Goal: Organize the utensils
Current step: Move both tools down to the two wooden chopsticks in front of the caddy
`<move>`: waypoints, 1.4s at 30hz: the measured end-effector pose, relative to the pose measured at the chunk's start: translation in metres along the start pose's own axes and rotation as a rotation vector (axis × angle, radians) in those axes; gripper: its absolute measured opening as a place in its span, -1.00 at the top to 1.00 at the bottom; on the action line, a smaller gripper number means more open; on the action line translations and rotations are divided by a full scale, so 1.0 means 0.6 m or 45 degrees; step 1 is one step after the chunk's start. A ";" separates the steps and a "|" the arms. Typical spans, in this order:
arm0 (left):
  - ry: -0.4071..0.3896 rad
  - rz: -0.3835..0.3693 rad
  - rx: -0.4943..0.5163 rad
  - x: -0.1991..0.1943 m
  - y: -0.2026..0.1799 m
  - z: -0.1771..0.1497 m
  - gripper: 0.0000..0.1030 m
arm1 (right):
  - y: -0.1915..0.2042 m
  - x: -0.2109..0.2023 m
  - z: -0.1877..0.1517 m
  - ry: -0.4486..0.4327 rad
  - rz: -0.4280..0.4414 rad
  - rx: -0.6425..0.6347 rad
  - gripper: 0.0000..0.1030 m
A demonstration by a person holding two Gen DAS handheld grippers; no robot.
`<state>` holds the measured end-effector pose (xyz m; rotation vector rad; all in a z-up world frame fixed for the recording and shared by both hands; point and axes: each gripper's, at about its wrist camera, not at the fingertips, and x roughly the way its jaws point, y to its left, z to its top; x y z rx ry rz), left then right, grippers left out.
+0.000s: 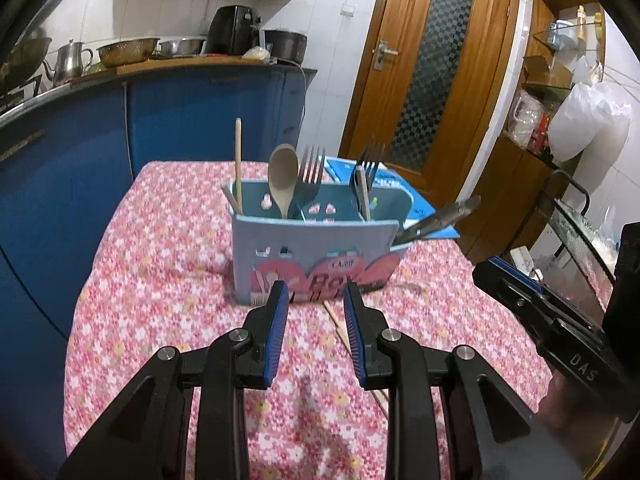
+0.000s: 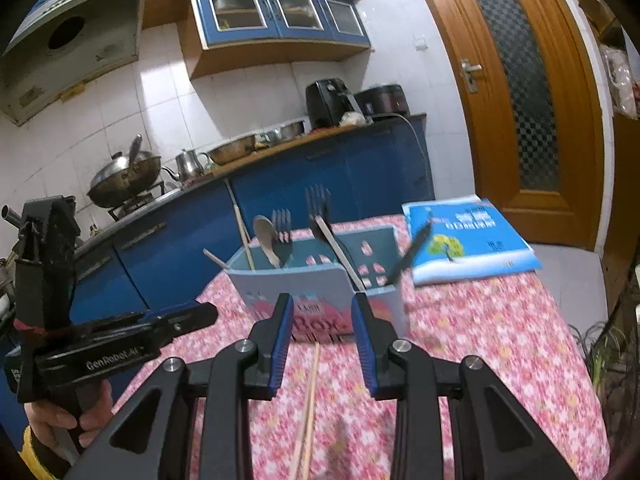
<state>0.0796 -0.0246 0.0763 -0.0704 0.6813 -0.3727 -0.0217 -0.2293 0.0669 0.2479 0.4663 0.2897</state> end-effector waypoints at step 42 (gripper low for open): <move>0.721 -0.045 -0.006 0.150 -0.084 -0.095 0.45 | -0.117 -0.024 -0.080 0.132 -0.014 0.207 0.29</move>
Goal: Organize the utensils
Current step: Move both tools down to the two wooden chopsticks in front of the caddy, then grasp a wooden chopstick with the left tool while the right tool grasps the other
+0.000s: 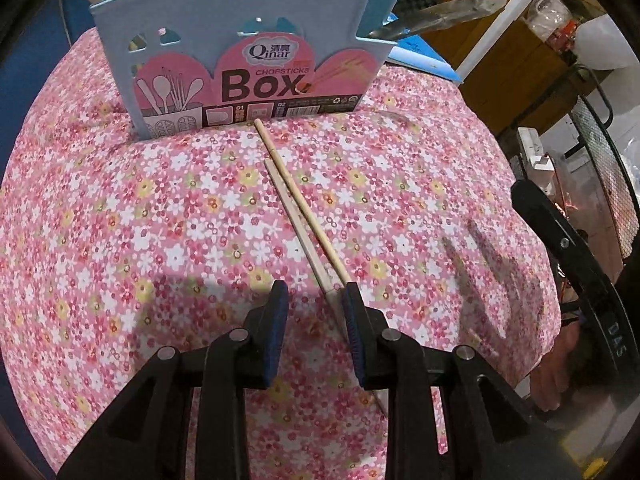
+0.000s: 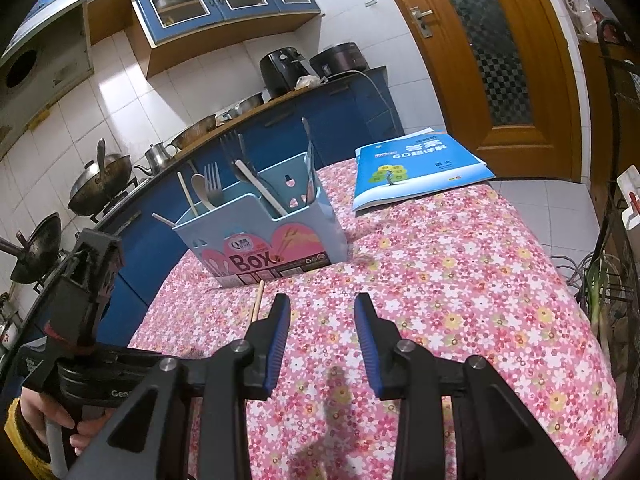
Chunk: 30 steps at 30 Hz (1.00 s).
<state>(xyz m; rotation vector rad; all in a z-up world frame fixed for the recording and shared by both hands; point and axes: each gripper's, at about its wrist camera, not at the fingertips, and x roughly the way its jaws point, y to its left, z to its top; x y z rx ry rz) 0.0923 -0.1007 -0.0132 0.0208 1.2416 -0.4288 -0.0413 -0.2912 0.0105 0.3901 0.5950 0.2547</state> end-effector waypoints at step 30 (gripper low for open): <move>-0.154 -0.139 -0.183 -0.042 0.088 -0.016 0.95 | 0.013 0.011 0.000 0.047 -0.013 0.018 0.22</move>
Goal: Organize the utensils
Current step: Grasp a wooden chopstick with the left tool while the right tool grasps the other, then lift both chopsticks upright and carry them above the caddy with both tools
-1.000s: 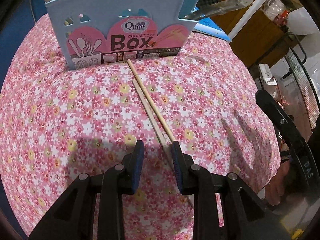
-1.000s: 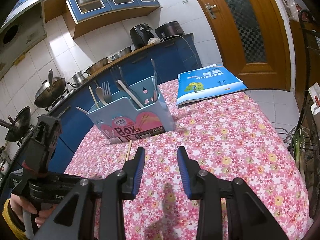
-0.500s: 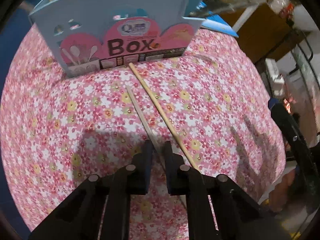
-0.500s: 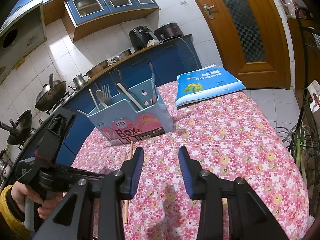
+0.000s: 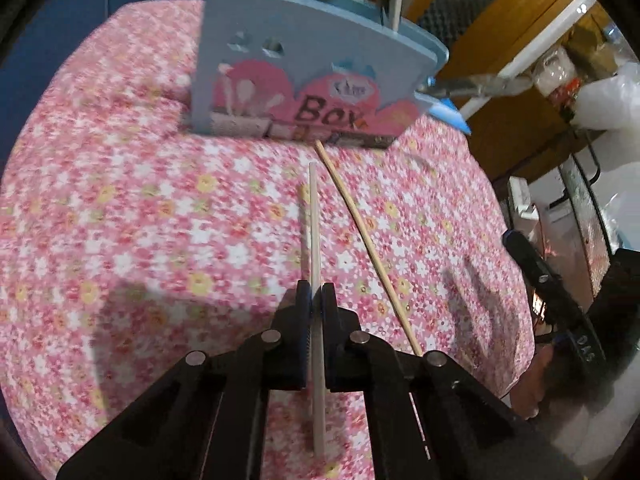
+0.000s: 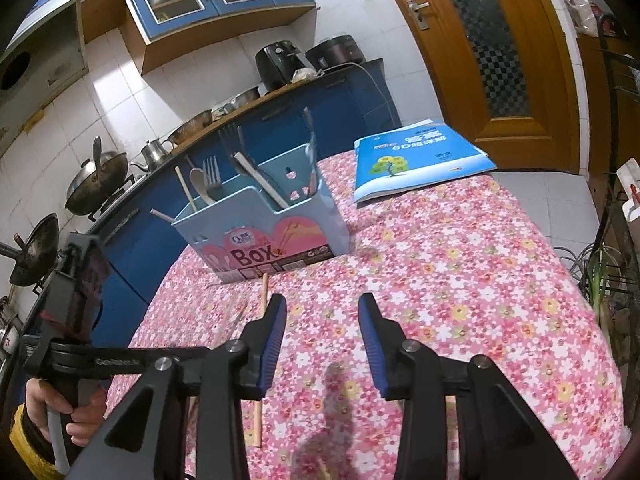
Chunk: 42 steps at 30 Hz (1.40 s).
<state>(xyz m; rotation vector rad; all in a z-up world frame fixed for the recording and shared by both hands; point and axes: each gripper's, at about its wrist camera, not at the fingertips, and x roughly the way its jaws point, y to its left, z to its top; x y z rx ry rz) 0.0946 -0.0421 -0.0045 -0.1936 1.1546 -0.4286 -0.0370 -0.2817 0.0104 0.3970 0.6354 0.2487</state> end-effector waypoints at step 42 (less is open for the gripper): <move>-0.551 0.017 0.032 -0.144 0.086 0.012 0.95 | 0.133 0.200 0.001 0.682 -0.082 -0.310 0.29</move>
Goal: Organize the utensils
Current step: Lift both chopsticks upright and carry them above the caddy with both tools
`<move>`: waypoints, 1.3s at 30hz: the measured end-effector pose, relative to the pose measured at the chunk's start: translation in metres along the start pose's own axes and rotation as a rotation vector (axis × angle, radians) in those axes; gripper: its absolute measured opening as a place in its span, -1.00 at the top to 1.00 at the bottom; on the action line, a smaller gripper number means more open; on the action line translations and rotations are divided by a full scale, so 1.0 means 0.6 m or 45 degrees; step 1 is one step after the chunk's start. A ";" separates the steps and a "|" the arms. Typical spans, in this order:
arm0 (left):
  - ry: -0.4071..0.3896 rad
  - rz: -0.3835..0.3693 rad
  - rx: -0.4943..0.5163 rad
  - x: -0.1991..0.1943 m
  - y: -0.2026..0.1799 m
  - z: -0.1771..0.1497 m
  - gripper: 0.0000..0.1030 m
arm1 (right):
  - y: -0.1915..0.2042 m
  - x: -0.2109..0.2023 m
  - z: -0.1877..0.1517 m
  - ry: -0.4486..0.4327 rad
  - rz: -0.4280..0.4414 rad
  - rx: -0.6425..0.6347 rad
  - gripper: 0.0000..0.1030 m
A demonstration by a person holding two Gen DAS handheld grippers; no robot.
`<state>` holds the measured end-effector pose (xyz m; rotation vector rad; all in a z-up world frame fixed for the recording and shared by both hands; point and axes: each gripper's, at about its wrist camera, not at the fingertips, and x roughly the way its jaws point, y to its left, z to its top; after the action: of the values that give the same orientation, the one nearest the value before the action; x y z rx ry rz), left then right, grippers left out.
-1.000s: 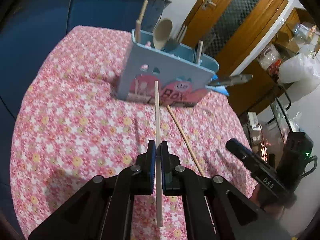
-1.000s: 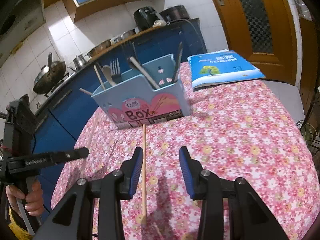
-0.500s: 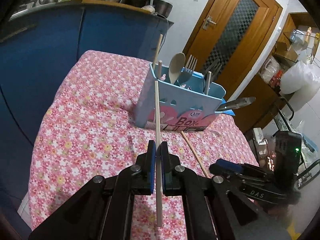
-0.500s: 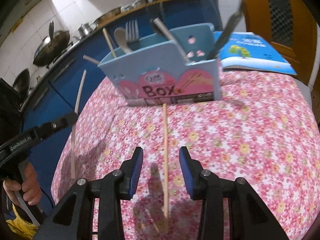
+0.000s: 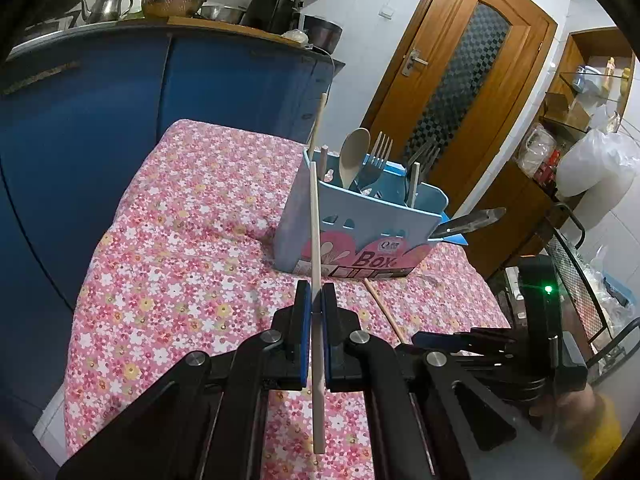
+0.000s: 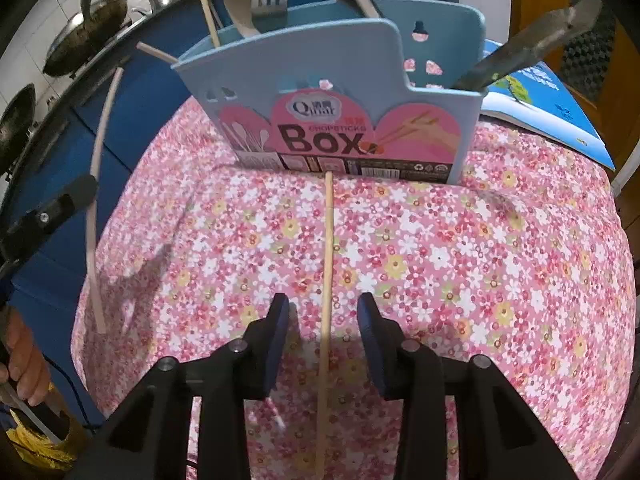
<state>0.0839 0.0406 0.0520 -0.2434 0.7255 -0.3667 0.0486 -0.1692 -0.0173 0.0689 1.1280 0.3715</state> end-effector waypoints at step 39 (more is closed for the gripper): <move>-0.352 -0.041 0.150 -0.017 -0.105 0.108 0.95 | -0.040 -0.213 0.031 -0.864 0.215 0.077 0.88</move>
<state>0.1062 -0.0065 0.1264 -0.1898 0.4265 -0.3962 0.0236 -0.2304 0.0960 0.3207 0.4619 0.4213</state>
